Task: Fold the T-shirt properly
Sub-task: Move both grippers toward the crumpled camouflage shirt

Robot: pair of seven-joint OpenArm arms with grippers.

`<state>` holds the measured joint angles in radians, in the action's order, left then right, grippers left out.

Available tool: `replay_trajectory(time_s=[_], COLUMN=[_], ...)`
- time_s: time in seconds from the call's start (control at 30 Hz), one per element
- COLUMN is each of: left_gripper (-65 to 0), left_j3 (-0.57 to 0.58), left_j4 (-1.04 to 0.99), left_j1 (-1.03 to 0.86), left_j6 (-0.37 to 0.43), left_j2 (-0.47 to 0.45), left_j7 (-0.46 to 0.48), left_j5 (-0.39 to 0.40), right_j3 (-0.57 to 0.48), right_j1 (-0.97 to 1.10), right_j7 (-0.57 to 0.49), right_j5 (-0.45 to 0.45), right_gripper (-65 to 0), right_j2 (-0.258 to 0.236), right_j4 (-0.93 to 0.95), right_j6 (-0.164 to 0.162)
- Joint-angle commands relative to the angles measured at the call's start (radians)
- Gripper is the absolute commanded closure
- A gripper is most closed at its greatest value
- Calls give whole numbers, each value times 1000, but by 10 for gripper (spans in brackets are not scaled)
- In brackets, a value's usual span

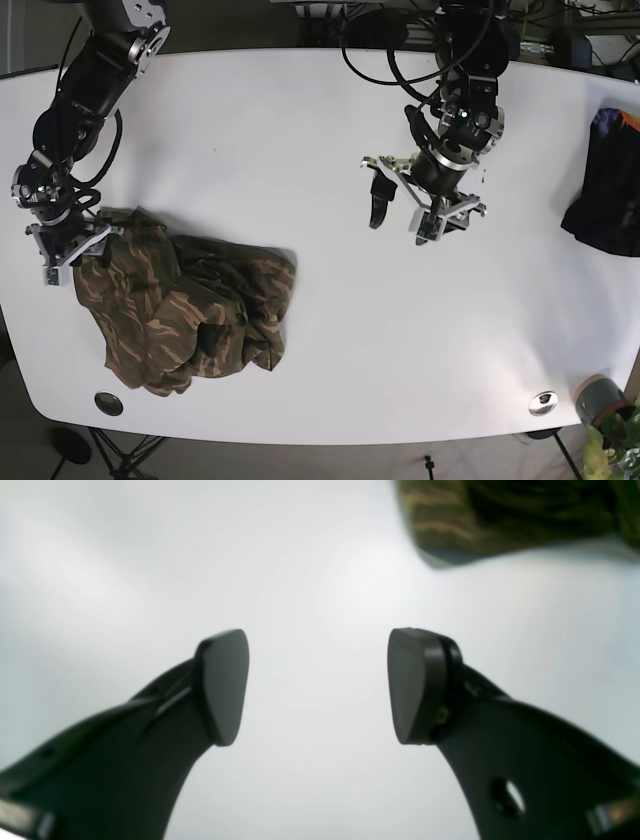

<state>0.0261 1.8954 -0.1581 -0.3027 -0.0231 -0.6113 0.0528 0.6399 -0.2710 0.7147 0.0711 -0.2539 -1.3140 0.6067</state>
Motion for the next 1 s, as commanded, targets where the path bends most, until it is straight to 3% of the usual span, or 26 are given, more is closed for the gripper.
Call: replay_trajectory(time_s=[0.0, 0.43, 0.47, 0.57, 0.6, 0.97], left_gripper=[-396, -394, -394, -394, -394, -393], left_j3=[21, 59, 59, 57, 57, 59], left_j4=[17, -32, -38, -44, -44, -44], left_j1=[21, 16, 16, 9, 2, -21], left_j6=[-5, -8, -8, -8, -8, -8], left_j2=[2, -1, -2, -2, -2, -16], left_j7=[9, 9, 9, 9, 9, 9], left_j5=[9, 11, 11, 11, 11, 11], right_j3=[44, 208, 222, 252, 266, 395], right_j1=[-52, -178, -178, -196, -196, -195], right_j7=[-19, -53, -53, -51, -50, -50], right_j5=[23, 31, 31, 32, 32, 32], right_gripper=[-327, -327, -327, -327, -327, -327], right_j2=[-46, -175, -178, -183, -183, -177], right_j4=[61, 393, 406, 437, 448, 512], right_j6=[11, 20, 23, 86, 91, 91])
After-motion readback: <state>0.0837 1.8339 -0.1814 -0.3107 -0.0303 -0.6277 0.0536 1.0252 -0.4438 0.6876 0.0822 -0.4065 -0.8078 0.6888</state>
